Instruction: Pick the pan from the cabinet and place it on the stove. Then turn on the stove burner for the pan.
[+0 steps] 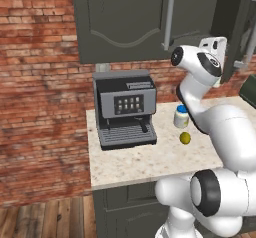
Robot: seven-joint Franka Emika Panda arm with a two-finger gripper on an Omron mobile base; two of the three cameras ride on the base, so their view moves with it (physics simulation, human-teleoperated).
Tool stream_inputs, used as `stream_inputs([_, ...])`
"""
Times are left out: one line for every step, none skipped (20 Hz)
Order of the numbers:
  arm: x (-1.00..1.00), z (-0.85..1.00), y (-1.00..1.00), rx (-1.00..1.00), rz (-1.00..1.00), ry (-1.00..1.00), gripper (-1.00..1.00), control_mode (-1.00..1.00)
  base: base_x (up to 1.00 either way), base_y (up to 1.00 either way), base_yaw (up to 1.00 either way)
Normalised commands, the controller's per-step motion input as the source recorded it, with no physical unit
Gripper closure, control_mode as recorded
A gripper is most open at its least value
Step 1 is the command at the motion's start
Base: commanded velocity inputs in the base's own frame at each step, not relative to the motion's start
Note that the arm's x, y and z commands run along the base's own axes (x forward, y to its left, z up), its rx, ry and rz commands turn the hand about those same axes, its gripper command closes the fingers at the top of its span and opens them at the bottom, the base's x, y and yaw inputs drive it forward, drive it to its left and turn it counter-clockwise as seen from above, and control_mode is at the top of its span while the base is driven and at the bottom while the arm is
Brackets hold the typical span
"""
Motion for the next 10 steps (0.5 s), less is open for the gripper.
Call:
stream_inputs([-0.67,0.01,-0.51,0.00,-0.14,-0.11,-1.00,-1.00,0.00,0.00,0.00])
stream_inputs([-0.65,0.03,-0.49,0.00,-0.14,-0.11,-1.00,-1.00,0.00,0.00,0.00])
stream_inputs([-0.65,0.05,-0.56,0.00,-0.14,-0.11,-1.00,-1.00,0.00,0.00,0.00])
stream_inputs([-0.60,0.04,-0.63,0.00,-0.14,-0.10,-1.00,-1.00,0.00,0.00,0.00])
stream_inputs([-0.58,0.04,-0.72,0.00,-0.14,-0.10,-1.00,-1.00,0.00,0.00,0.00])
stream_inputs([-0.58,0.03,-0.76,0.00,-0.14,-0.10,-1.00,-1.00,0.00,0.00,0.00])
stream_inputs([-0.52,0.02,-0.73,0.00,-0.14,-0.09,-1.00,-1.00,0.00,0.00,0.00])
stream_inputs([-0.48,0.04,-0.73,0.00,-0.15,-0.08,-1.00,-1.00,0.00,0.00,0.00])
stream_inputs([-0.44,0.04,-0.77,0.00,-0.15,-0.07,-1.00,-1.00,0.00,0.00,0.00])
stream_inputs([-0.37,0.03,-0.84,0.00,-0.14,-0.05,-1.00,-1.00,0.00,0.00,0.00])
